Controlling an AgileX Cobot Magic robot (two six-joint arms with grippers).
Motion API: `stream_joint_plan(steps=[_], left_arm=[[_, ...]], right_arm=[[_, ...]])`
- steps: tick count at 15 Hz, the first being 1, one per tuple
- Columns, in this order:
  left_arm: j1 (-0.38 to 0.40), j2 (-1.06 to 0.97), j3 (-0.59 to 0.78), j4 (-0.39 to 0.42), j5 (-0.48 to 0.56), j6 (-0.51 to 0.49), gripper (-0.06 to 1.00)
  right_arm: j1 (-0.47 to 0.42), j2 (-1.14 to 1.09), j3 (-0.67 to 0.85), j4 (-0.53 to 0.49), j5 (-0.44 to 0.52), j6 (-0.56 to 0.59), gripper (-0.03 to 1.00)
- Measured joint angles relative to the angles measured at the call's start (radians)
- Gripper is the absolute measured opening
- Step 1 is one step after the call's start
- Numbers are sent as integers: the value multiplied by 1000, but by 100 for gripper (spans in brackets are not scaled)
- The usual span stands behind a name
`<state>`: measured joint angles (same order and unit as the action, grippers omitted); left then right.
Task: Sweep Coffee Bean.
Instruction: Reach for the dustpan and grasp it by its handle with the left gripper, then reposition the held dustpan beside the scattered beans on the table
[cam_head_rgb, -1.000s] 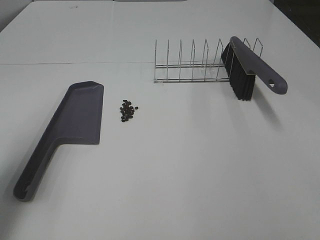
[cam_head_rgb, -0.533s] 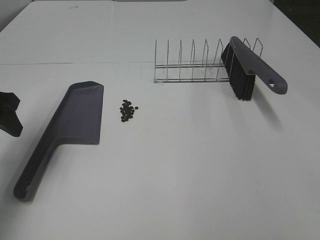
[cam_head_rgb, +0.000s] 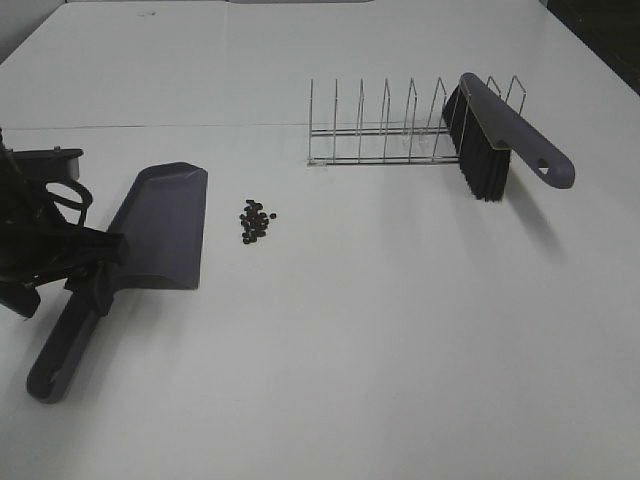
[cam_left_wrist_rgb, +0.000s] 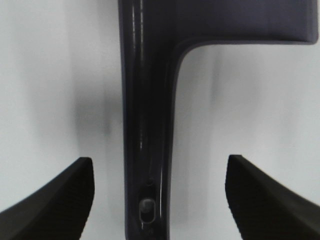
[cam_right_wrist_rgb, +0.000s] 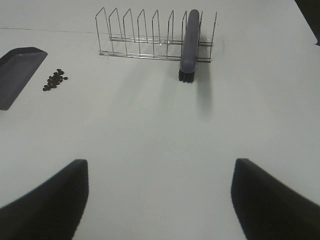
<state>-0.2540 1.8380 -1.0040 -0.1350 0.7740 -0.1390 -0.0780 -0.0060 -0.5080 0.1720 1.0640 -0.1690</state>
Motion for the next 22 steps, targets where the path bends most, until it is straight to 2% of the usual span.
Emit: stream_joint_plan(steps=[3, 8, 11, 13, 14, 15, 16, 22], left_arm=[[-6, 30, -1, 31, -8, -46, 67], [-6, 125, -2, 31, -75, -49, 67], [-6, 163, -16, 48, -67, -53, 66], [-7, 169, -18, 55, -63, -53, 61], [-7, 169, -19, 57, -69, -53, 52], [-7, 169, -19, 57, -73, -53, 36], [-7, 169, -21, 57, -74, -55, 31], [-7, 116, -10, 46, -82, -79, 32]], right_arm=[[0, 0, 0, 0, 0, 0, 67], [0, 0, 0, 0, 0, 0, 67], [0, 0, 0, 0, 0, 0, 67], [0, 0, 0, 0, 0, 0, 67], [0, 0, 0, 0, 0, 0, 67], [0, 0, 0, 0, 0, 0, 67], [0, 0, 0, 0, 0, 0, 67], [0, 0, 0, 0, 0, 0, 67]])
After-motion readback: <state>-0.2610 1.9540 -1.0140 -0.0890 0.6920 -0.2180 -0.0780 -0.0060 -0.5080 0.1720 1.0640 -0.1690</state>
